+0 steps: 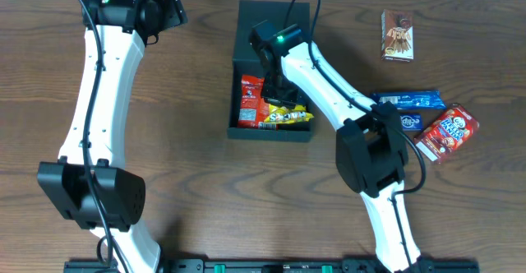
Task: Pack container
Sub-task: 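Move the yellow bag into the box beside the red bag, then press the yellow bag down into the box and release it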
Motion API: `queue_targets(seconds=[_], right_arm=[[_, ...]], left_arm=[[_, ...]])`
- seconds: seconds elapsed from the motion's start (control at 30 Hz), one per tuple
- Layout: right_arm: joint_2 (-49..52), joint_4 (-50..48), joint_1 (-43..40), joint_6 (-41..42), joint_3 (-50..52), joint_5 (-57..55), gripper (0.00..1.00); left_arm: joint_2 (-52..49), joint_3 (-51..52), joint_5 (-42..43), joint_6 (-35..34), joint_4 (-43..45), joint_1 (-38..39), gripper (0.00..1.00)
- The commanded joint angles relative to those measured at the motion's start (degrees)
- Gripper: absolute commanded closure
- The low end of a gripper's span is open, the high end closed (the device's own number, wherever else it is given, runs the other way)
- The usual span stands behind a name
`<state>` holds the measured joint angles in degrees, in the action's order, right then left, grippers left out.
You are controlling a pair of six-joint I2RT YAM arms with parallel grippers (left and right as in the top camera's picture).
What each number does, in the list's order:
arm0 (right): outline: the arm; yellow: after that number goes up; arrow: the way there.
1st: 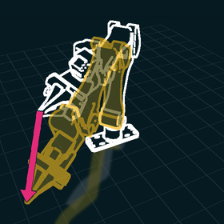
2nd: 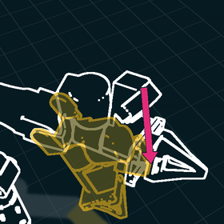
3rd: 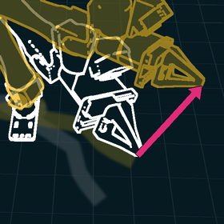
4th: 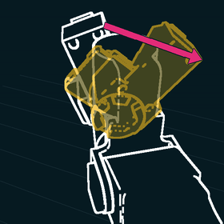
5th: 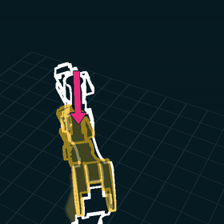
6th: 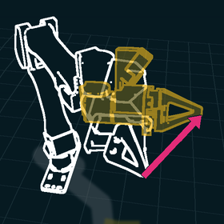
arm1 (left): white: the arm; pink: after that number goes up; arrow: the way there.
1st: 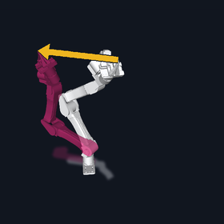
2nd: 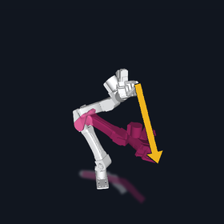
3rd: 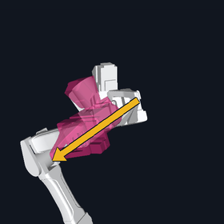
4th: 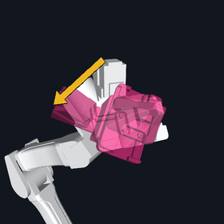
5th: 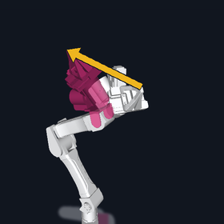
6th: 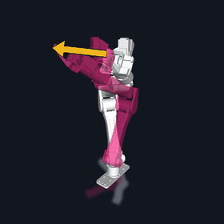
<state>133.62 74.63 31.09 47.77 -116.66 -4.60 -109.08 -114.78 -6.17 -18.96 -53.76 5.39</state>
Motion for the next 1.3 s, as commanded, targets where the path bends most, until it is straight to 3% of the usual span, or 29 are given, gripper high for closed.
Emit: queue_targets(seconds=[0.0,0.43,0.87,1.23,1.27], right_arm=[[-0.1,-3.2,0.5,1.5,3.3,-3.1,0.99],[-0.1,-13.9,0.7,-4.1,10.6,1.2,0.98],[-0.2,-10.8,0.4,-1.8,9.8,-9.2,0.98],[-0.2,-10.4,0.4,1.7,9.8,-9.9,0.98],[-0.2,-10.4,0.4,1.3,9.7,-9.9,0.88]], left_arm=[[0.1,-1.1,0.3,1.2,-0.3,-0.2,0.17],[0.1,-1.1,0.3,1.2,-0.7,-0.2,0.17],[0.1,-1.1,0.3,1.2,-0.7,-0.2,0.16],[0.1,-1.1,0.3,1.2,-1.7,-0.2,0.17],[0.1,-1.1,0.3,1.2,-1.8,-0.2,0.17]])
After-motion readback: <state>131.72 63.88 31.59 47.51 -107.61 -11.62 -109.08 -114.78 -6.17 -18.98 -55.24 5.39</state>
